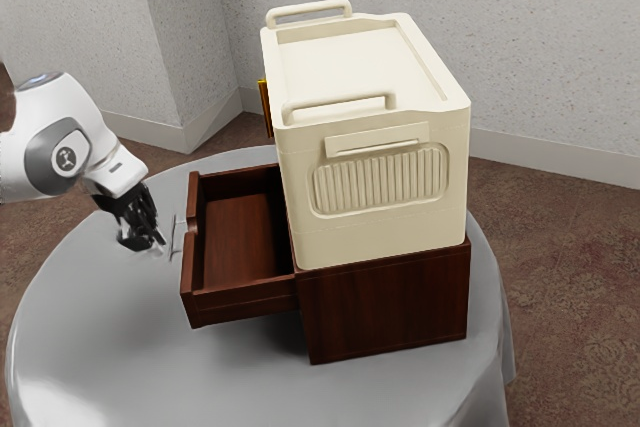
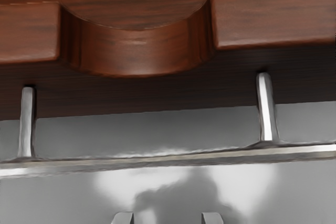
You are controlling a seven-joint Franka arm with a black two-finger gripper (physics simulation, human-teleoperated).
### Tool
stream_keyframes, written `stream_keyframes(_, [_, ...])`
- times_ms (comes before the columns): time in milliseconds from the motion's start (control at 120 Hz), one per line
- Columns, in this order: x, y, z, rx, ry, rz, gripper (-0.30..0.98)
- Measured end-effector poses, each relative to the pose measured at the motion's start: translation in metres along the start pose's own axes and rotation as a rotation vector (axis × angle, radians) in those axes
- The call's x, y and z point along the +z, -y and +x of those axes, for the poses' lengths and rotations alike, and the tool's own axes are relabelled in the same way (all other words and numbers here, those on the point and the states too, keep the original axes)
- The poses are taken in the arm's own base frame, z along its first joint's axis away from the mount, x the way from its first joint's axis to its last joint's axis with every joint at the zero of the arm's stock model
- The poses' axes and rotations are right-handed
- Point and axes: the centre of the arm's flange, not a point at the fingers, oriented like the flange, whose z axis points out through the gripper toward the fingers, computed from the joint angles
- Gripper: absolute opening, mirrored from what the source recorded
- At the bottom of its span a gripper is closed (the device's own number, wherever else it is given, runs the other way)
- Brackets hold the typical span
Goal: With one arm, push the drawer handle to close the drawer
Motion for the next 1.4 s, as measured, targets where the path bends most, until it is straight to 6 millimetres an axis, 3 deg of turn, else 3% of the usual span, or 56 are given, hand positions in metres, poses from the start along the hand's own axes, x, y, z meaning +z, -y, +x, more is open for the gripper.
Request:
stream_keyframes(208, [0.004, 0.004, 0.010, 0.012, 0.015, 0.002, -0.05])
stream_keyframes(583, [0.005, 0.007, 0.026, 0.015, 0.006, 0.005, -0.10])
stream_keyframes(867, [0.009, 0.005, 0.065, 0.039, -0.010, 0.002, -0.09])
stream_keyframes(1400, [0.021, 0.016, 0.108, 0.032, 0.007, 0.016, -0.10])
